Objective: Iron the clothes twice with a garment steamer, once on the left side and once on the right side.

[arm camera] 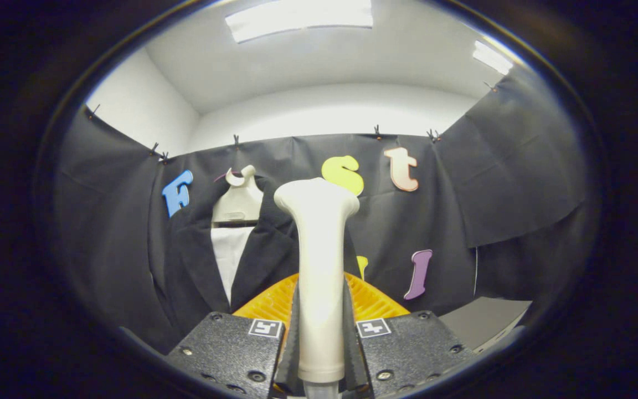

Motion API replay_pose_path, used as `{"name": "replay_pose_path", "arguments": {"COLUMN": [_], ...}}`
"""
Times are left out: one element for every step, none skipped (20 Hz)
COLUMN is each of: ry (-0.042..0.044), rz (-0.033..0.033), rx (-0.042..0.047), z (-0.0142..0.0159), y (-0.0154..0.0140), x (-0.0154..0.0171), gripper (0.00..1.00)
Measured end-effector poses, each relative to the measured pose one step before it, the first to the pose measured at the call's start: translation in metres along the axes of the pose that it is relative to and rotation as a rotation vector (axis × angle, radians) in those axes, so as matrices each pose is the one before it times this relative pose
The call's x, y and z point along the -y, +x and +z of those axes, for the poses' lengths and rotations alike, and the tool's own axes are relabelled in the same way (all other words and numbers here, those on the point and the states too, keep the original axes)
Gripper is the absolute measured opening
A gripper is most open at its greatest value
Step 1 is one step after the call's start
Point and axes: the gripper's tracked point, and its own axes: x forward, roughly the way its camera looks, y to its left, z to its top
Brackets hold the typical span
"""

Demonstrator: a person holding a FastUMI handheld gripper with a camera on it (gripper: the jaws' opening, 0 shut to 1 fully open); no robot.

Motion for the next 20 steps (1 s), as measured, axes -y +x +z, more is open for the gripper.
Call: {"name": "replay_pose_path", "arguments": {"ry": [-0.00152,-0.00983,-0.01146,-0.01021,-0.00713,-0.01410,-0.01802,-0.01351,-0.00646,-0.00391,-0.00181,-0.00244,-0.00078,-0.00150,-0.00062,0.00319,0.00240,0.00027,-0.00061,-0.00164], "rz": [0.00733,-0.00153,-0.00720,-0.00856,-0.00242,-0.00614,-0.00447,0.00017,0.00345,0.00233,-0.00219,-0.00215,0.00288,0.00194,0.00377,0.00488,0.00373,0.00020,-0.00011,-0.00067], "rx": [0.00339,0.00137,0.00273,0.00184,0.00250,0.00003,-0.00011,-0.00250,-0.00431,-0.00615,-0.00545,-0.01095,-0.01219,-0.01302,-0.01805,-0.01752,-0.01932,-0.01979,-0.01674,-0.01299], "z": [0.00009,-0.00082,-0.00171,-0.00193,-0.00387,-0.00531,-0.00584,-0.00571,-0.00499,-0.00506,-0.00332,-0.00524,-0.00694,-0.00685,-0.00891,-0.00946,-0.00896,-0.00863,-0.00901,-0.00779], "y": [0.00629,0.00636,0.00525,0.00338,0.00158,0.00085,-0.00165,-0.00156,-0.00266,-0.00319,-0.00150,-0.00247,-0.00331,-0.00328,-0.00458,-0.00462,-0.00386,-0.00370,-0.00412,-0.00437], "x": [-0.00642,-0.00344,-0.00212,-0.00095,-0.00302,-0.00226,-0.00206,-0.00247,-0.00298,-0.00144,-0.00048,-0.00006,-0.00117,-0.00135,-0.00059,-0.00121,-0.00086,-0.00025,0.00117,0.00030], "gripper": [0.35,0.36,0.36,0.36,0.36,0.36,0.36,0.36,0.36,0.36,0.36,0.36,0.36,0.36,0.35,0.36,0.36,0.36,0.36,0.36]}}
